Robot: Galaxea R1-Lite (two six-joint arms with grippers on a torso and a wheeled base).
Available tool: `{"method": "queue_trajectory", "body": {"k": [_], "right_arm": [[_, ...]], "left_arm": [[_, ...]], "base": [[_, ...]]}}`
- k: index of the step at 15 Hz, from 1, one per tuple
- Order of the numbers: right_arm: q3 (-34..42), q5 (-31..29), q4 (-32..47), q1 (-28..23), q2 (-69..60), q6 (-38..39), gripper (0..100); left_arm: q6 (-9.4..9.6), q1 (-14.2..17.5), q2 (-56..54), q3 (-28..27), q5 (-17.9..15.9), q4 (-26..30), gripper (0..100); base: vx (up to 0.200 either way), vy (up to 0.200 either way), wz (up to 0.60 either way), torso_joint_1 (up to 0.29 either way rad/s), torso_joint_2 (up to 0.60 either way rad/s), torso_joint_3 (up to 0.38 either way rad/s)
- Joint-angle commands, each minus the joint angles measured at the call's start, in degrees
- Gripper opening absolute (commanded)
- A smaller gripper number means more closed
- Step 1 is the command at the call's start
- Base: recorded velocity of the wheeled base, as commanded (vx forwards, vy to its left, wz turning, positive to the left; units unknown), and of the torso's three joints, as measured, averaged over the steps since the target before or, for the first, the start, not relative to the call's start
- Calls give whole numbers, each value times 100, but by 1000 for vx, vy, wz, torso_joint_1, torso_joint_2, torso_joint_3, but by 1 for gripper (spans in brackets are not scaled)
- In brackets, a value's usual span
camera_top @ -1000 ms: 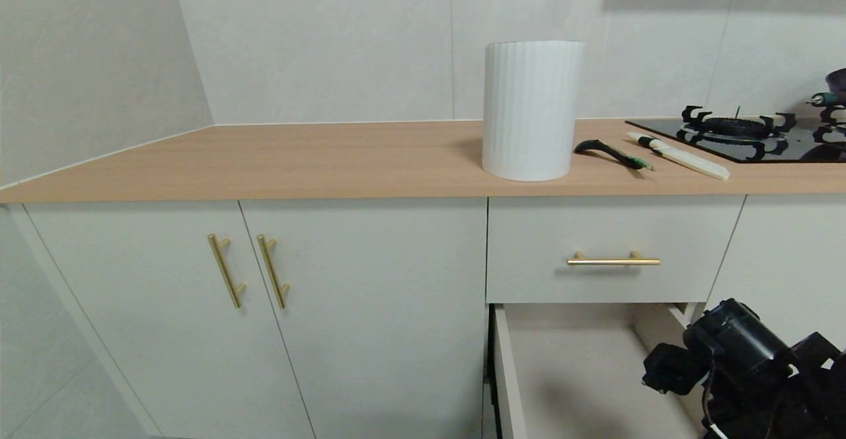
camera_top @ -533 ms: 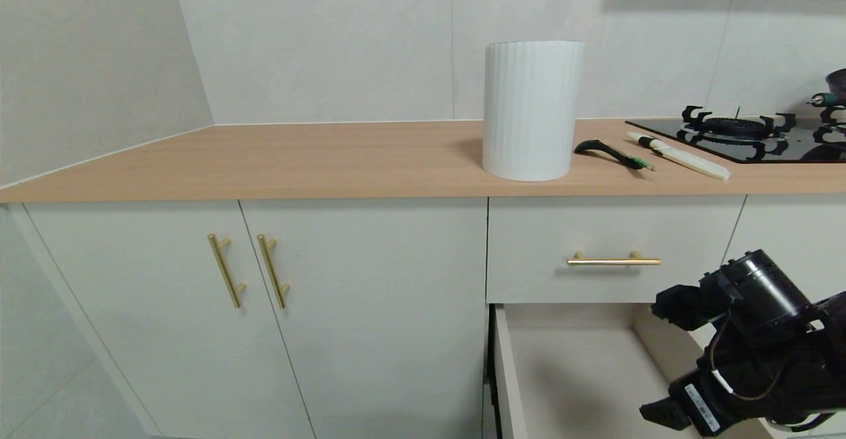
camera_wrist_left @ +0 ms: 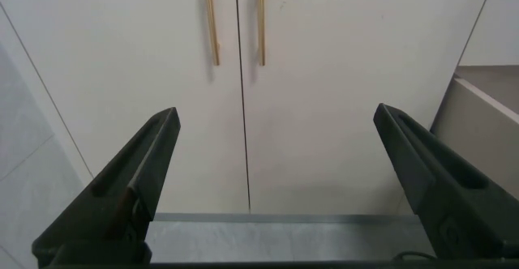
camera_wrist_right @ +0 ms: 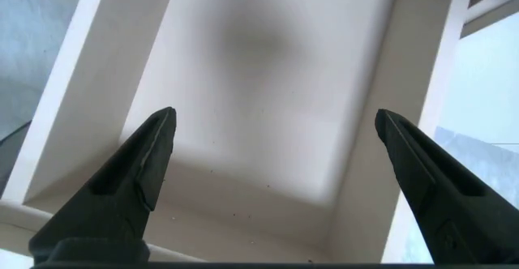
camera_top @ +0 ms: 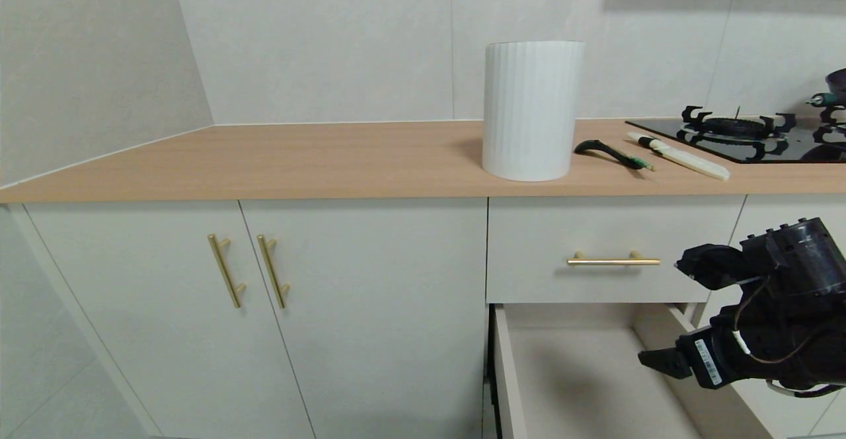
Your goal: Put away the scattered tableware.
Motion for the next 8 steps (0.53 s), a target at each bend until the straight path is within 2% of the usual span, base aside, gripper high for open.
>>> {"method": "queue_trajectory", "body": {"k": [1, 4, 8], "right_arm": [[-15, 3, -14, -27, -49, -1, 100], [-24, 12, -14, -124, -155, -9, 100], [-33, 3, -23, -168, -172, -9, 100]], "left_arm": [[-1, 0, 0, 0, 0, -1, 100], [-1, 0, 0, 0, 0, -1, 100], [-1, 0, 0, 0, 0, -1, 100]], "base": [[0, 0, 0, 32, -115, -66], [0, 0, 0, 46, -235, -248], [0, 0, 0, 171, -502, -300]]}}
